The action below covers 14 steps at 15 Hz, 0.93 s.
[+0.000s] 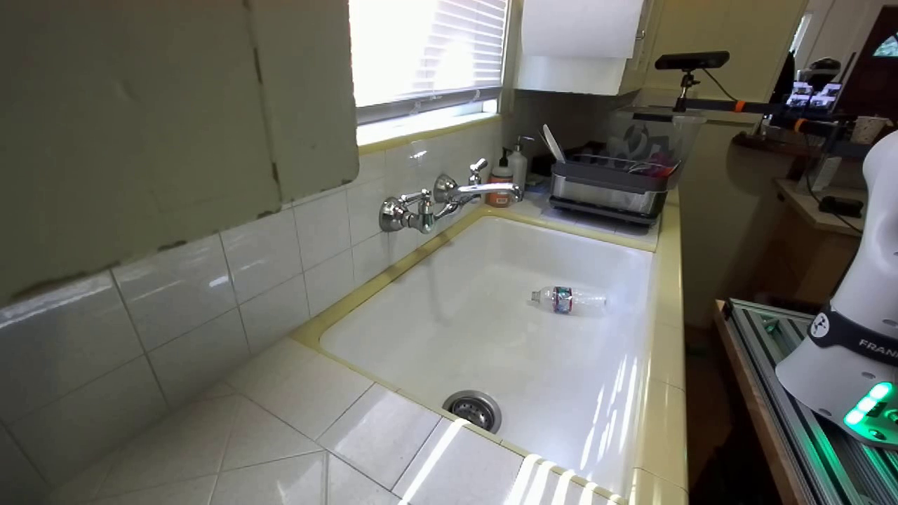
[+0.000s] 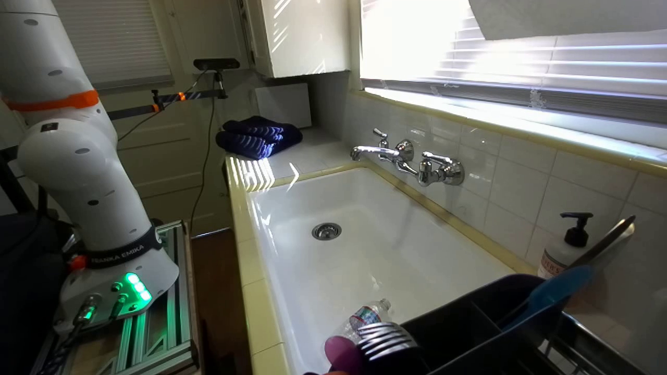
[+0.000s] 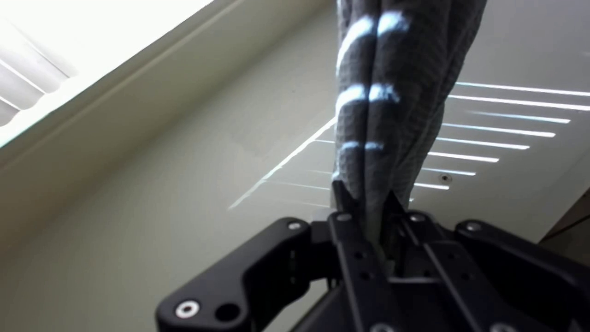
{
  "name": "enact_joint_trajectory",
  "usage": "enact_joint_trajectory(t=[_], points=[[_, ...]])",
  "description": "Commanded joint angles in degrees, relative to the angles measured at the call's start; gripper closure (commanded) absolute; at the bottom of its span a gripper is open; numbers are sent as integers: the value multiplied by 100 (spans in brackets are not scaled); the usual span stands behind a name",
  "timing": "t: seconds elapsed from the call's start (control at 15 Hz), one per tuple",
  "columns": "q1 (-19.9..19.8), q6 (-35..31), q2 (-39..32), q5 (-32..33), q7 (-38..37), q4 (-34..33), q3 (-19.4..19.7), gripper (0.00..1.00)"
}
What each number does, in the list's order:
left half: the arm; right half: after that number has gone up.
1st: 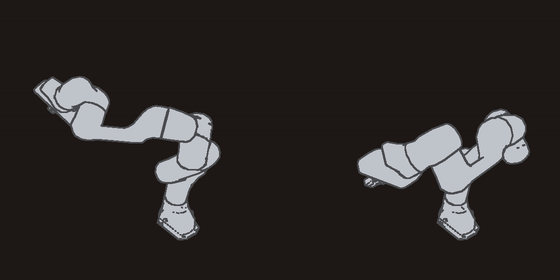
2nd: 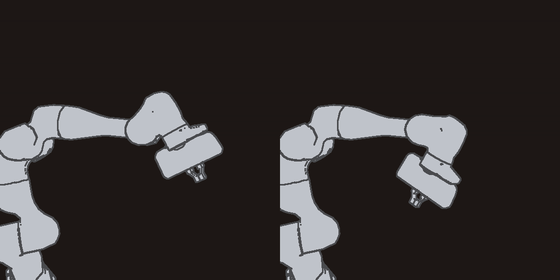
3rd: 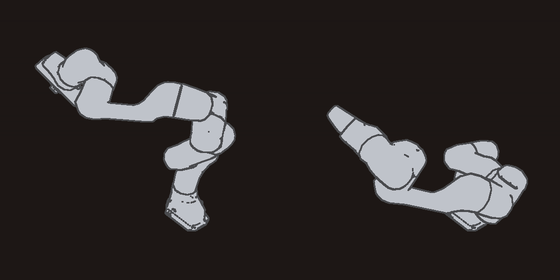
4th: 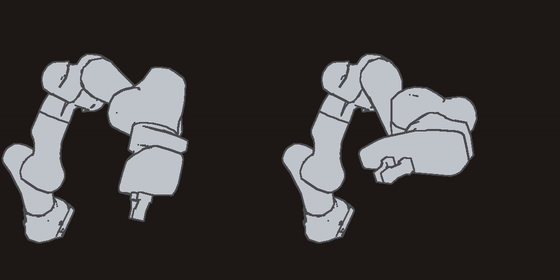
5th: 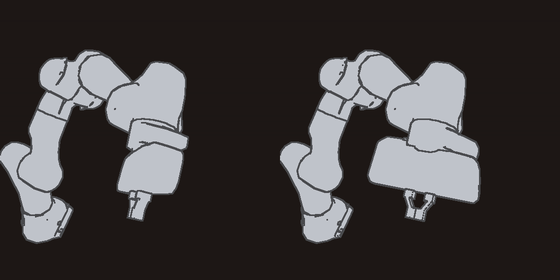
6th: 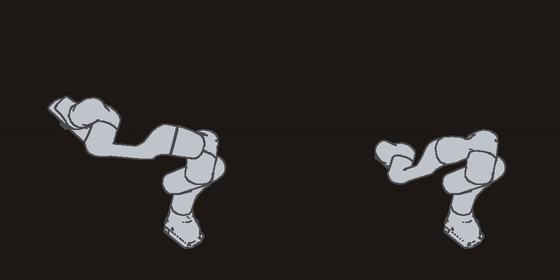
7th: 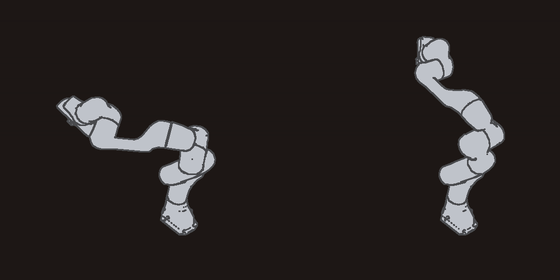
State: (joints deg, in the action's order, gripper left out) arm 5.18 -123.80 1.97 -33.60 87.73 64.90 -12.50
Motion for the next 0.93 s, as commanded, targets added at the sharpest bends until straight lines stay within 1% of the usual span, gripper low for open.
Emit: enact_joint_trajectory(t=[0.0,0.87], points=[[1,67,86,125,-5,43,-8,96],[-22,180,216,126,70,241,17,96]])
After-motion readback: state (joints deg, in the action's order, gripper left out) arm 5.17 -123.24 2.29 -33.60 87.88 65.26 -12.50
